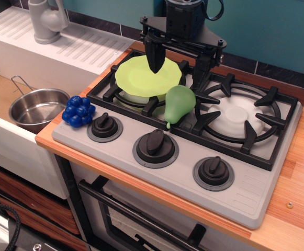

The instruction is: Put pear on plate and blueberry in pot or pan in sink

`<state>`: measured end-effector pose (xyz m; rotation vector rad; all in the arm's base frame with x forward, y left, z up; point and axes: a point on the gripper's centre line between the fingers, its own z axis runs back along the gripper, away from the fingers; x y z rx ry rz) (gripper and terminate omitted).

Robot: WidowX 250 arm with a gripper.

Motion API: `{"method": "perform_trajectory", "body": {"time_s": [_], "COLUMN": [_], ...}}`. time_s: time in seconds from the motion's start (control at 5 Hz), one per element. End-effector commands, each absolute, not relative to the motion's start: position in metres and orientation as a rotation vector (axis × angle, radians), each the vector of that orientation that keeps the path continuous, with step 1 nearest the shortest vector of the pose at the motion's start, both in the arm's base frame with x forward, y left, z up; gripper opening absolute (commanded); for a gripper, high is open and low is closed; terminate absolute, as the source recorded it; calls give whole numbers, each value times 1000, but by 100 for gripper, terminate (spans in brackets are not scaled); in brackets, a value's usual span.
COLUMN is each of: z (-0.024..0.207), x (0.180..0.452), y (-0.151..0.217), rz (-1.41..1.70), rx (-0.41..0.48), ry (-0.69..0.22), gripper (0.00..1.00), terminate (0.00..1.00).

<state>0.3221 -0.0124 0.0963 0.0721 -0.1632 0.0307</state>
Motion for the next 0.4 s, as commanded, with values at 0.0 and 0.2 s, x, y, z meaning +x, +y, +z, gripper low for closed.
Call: {"method": "perform_trajectory", "body": {"time_s": [0.0, 0.2], "z": [96, 83], "x": [322, 327], "y": [-12, -12], "rz": [31, 33], "rx": [72, 73], "ry": [-163, -186], "gripper": [100, 100], "terminate": [0, 0]}}
